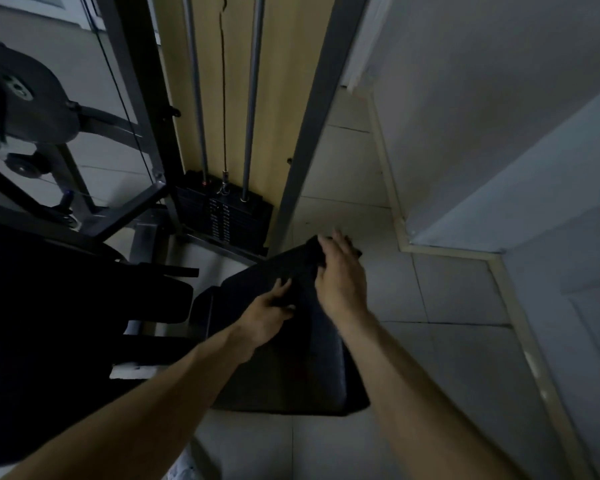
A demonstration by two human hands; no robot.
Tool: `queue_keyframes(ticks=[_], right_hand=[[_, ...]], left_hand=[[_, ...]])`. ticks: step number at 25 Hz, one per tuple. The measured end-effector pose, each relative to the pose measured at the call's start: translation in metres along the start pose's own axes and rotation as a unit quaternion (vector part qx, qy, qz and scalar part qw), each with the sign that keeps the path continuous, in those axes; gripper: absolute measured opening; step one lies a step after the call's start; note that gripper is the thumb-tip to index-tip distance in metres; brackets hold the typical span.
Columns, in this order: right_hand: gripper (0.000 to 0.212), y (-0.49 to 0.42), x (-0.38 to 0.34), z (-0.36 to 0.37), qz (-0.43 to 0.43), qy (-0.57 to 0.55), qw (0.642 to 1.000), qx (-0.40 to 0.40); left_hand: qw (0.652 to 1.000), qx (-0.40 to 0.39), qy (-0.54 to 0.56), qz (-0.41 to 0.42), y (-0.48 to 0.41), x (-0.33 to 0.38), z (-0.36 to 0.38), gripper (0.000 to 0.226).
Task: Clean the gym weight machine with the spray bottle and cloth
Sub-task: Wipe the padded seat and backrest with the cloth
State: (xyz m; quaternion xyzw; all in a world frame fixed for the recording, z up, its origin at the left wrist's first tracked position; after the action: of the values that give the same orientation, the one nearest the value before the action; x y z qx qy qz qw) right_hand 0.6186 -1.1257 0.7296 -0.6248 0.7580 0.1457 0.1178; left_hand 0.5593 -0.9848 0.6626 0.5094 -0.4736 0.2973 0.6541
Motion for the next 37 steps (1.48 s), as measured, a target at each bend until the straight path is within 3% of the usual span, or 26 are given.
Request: queue_keyframes(ticks=[3,6,8,10,11,14,16,18,19,23,24,26,28,30,32,35,37], right_hand=[[0.052,-0.033,-0.022,0.003,-0.011,0.061,0.998,0.019],[0.051,0.015,-0.02,0.01,-0.093,0.157,0.983,0.028],[0.054,0.081,-0.012,0.031,-0.182,0.229,0.954,-0.065],[0.067,0.137,-0.006,0.052,-0.26,0.298,0.899,-0.19],[0.073,0.137,-0.004,0.056,-0.281,0.32,0.879,-0.214],[0.072,0.068,-0.024,0.06,-0.31,0.378,0.862,-0.133],[0.068,0.015,-0.042,0.066,-0.253,0.384,0.883,-0.092],[0.071,0.012,-0.056,0.095,-0.204,0.385,0.893,-0.115],[0.073,0.032,-0.059,0.115,-0.23,0.38,0.883,-0.152],[0.066,0.137,-0.032,0.169,-0.4,0.366,0.766,-0.345],[0.064,0.133,-0.036,0.169,-0.418,0.366,0.757,-0.344],[0.066,0.09,-0.051,0.171,-0.437,0.377,0.772,-0.267],[0.07,0.028,-0.069,0.178,-0.366,0.424,0.797,-0.225],[0.076,-0.004,-0.084,0.197,-0.299,0.432,0.827,-0.202],[0.083,0.021,-0.087,0.23,-0.3,0.408,0.832,-0.227],[0.072,0.111,-0.069,0.273,-0.4,0.353,0.775,-0.339],[0.06,0.116,-0.07,0.283,-0.439,0.342,0.742,-0.373]], left_hand=[[0.998,-0.005,0.049,-0.037,0.008,-0.008,-0.023,0.051],[0.999,0.018,0.048,-0.018,0.006,-0.027,-0.045,0.038],[0.999,0.044,0.016,0.004,0.004,-0.048,-0.059,0.039],[0.997,-0.008,-0.07,0.026,0.005,-0.073,-0.063,0.045],[0.992,-0.041,-0.111,0.035,0.007,-0.085,-0.062,0.048],[0.994,-0.039,-0.093,0.045,0.012,-0.118,-0.062,0.054],[0.999,0.028,-0.022,0.03,0.015,-0.131,-0.073,0.051],[0.995,0.094,-0.011,-0.011,0.02,-0.147,-0.093,0.049],[0.993,0.111,-0.021,-0.024,0.024,-0.156,-0.104,0.049],[0.986,0.11,-0.058,-0.108,0.036,-0.198,-0.129,0.047],[0.986,0.094,-0.056,-0.125,0.038,-0.204,-0.129,0.049],[0.986,0.07,-0.04,-0.147,0.039,-0.213,-0.128,0.053],[0.984,0.07,-0.015,-0.163,0.04,-0.22,-0.127,0.053],[0.983,0.085,0.001,-0.165,0.04,-0.226,-0.13,0.05],[0.98,0.114,0.005,-0.162,0.039,-0.234,-0.138,0.048],[0.971,0.159,0.025,-0.174,0.036,-0.253,-0.155,0.042],[0.967,0.179,0.025,-0.181,0.032,-0.267,-0.166,0.04]])
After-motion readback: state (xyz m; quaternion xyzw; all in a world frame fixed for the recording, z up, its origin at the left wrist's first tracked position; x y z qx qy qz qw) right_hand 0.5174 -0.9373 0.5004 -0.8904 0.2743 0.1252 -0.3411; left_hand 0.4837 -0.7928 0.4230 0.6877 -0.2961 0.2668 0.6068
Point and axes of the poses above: each hand's wrist, its own y-axis away from the middle knuckle, its own z-axis out of the palm, x = y × z, the point moved 4 cm from there along -y, towards the middle knuckle, and after that the axes turned 11 degrees about z, right-handed, at the moved point
